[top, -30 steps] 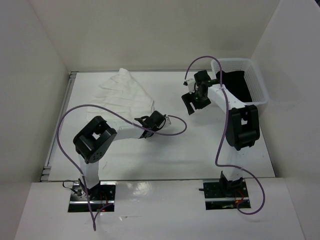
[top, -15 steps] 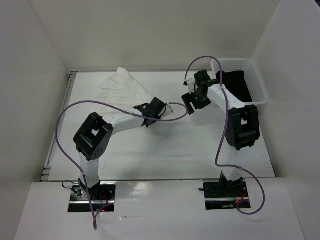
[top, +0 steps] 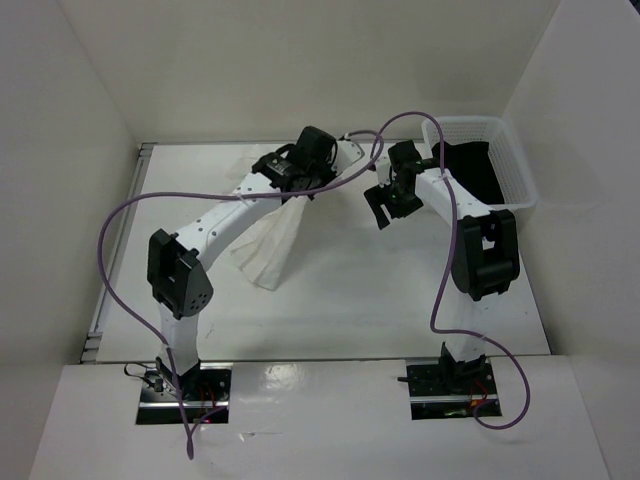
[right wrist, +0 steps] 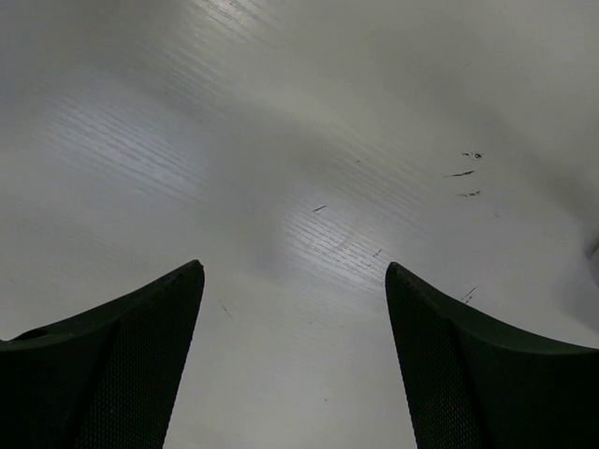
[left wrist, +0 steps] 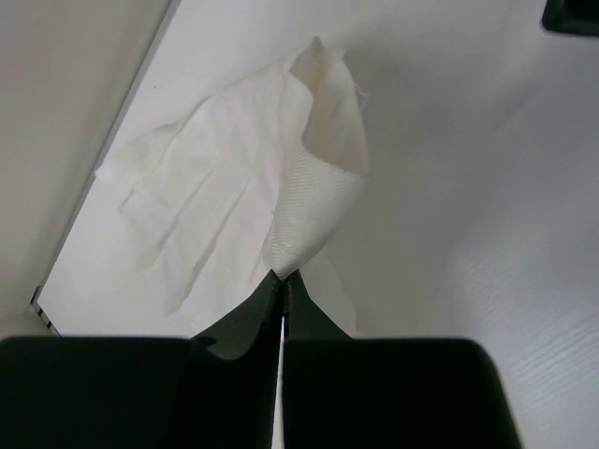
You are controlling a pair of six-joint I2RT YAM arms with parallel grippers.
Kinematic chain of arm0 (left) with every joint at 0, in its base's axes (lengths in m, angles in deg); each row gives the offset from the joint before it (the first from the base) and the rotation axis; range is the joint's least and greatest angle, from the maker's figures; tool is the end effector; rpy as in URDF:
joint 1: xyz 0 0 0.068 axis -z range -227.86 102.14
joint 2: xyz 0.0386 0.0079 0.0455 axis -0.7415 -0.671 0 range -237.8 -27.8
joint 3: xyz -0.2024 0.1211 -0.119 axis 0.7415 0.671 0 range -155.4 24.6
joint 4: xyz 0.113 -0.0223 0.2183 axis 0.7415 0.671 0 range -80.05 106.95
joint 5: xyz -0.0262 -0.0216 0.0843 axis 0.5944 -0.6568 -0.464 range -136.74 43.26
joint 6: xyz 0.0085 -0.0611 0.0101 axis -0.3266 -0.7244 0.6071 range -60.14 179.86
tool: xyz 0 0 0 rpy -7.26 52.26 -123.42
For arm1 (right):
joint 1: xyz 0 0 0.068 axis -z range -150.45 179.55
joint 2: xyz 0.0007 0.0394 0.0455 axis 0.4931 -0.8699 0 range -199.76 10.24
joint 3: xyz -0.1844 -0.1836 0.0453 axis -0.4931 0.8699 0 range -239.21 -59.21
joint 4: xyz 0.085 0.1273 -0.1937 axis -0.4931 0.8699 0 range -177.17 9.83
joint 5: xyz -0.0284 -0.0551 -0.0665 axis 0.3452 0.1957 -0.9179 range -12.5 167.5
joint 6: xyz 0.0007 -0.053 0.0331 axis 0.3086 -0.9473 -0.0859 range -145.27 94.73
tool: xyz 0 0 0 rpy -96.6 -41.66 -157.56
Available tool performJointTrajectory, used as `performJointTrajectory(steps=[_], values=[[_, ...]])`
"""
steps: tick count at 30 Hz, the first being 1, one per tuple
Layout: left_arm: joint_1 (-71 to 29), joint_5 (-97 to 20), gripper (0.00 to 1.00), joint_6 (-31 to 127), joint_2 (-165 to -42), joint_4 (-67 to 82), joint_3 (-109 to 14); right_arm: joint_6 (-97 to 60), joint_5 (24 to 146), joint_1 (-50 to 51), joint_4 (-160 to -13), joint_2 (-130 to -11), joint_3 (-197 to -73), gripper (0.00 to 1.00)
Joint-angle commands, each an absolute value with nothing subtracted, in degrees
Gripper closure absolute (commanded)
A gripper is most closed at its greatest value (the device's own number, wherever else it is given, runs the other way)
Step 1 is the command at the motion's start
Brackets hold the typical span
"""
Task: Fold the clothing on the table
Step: Flatten the skirt out
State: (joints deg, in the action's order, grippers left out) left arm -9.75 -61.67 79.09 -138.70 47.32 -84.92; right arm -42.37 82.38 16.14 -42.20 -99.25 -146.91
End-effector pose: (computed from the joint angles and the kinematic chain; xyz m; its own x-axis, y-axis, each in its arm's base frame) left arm 0.3500 -0.2590 0.3312 -0.3206 0.6559 -0.6834 0.5759 0.7078 0.4092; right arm 0.3767 0.0940 0.2129 -0.7768 -0.4864 -0.4001 -0.5149 0.8563 -0.0413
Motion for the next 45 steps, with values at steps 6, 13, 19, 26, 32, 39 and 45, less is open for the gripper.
performJointTrajectory(steps=[6,13,19,26,32,39,45], values=[[-11.9,-56.7,1.0,73.8,-148.6,68.6,-127.1,-41.0,82.3,16.5,-44.1,-99.1,-148.0,0.17],[-20.0,-49.6,1.0,69.0,-150.6,80.1,-138.2,-41.0,83.6,16.5,-43.6,-100.3,-149.6,0.17],[-31.0,-37.4,1.0,69.6,-144.9,80.8,-134.5,-41.0,85.0,16.5,-43.0,-100.9,-150.2,0.17],[-43.6,-20.6,1.0,73.9,-138.0,83.5,-121.0,-41.0,85.5,16.5,-42.5,-100.9,-150.2,0.17],[-50.7,-20.4,1.0,72.3,-118.5,59.0,-74.4,-41.0,86.5,16.5,-40.9,-102.5,-151.8,0.17],[-52.8,-20.2,1.0,70.0,-116.1,52.7,-62.2,-41.0,87.1,15.4,-38.5,-104.5,-154.4,0.17],[-48.0,-17.7,1.0,67.2,-116.1,52.5,-64.6,-41.0,87.1,14.9,-38.5,-105.6,-154.9,0.17]])
